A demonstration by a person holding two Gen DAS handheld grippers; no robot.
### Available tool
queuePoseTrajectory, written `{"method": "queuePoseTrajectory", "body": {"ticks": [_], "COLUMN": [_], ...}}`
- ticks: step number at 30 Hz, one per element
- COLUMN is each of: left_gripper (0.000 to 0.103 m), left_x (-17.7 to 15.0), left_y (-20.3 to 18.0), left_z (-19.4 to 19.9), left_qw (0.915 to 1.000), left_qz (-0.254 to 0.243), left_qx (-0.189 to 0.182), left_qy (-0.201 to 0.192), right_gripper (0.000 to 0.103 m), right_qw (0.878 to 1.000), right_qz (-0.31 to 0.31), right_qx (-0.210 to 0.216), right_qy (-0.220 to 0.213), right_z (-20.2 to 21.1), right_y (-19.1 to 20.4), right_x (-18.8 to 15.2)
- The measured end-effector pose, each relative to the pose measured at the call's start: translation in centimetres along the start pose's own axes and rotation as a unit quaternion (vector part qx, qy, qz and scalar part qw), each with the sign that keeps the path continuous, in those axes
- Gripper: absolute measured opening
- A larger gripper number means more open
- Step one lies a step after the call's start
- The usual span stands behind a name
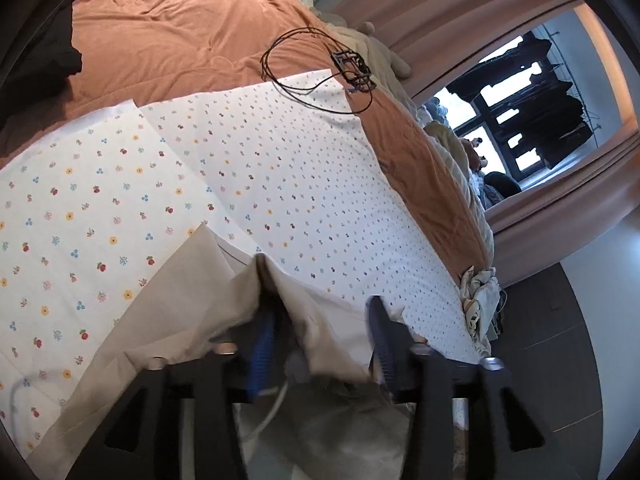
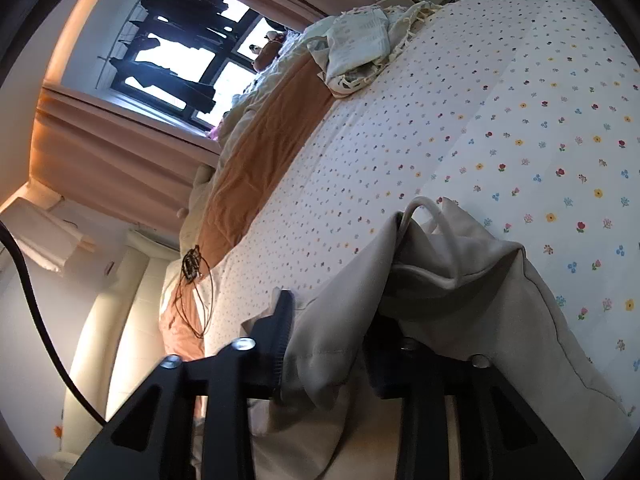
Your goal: Fold large clothes
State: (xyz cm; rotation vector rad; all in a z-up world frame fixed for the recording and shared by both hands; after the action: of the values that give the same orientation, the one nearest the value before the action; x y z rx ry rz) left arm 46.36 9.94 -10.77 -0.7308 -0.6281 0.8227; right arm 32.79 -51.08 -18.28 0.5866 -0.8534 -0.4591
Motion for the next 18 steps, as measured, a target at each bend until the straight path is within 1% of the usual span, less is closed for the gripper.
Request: {"method": "queuePoseTrajectory", "body": {"ticks": [1, 2, 6, 10, 13, 18], "left_gripper": [0.078, 0.078, 0.078, 0.078, 0.078, 0.078], "left_x": [0.0, -0.1, -0.4, -0.6, -0.6, -0.8], "left_y": [0.1, 0.3, 0.8, 2.0, 3.2, 5.9], "left_z": [0.0, 0.2, 1.1, 3.4, 5.5, 9.1], "left_qw": [1.0000, 0.9999, 0.9998, 0.9995, 0.9991, 0.9976], "left_qz": [0.005, 0.007, 0.004, 0.006, 0.008, 0.018], "left_qx": [0.002, -0.001, 0.005, 0.016, 0.027, 0.046], "left_qy": [-0.004, -0.012, -0.018, -0.026, -0.033, -0.050], "right_gripper": [0.065, 0.070, 0.070, 0.070, 0.070, 0.070], "right_qw": [1.000, 1.000, 1.000, 0.999, 0.999, 0.997], "right_qz": [0.001, 0.005, 0.007, 0.013, 0.022, 0.045], "right_qx": [-0.010, -0.018, -0.018, -0.030, -0.031, -0.033], "right_qy": [-0.006, -0.013, -0.009, 0.007, 0.027, 0.048], "right_z": [0.2, 0.5, 1.2, 1.9, 2.3, 2.3], "right_y": [0.0, 0.1, 0.1, 0.5, 1.5, 3.8], "right_x": [-0.1, -0.1, -0.4, -1.5, -2.6, -3.8]}}
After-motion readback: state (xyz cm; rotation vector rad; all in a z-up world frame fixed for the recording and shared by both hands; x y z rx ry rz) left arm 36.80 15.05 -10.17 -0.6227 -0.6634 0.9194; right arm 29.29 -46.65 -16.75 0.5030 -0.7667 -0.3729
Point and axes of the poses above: each gripper's, at about its wrist camera, not at the fingertips, and z roughly against the way its jaws point, y to its left, x to its top, the point moved 1 cm from there along -z, roughly the way its jaws point, and after that the axes turned 14 degrees about z, right-handed, at the moved point
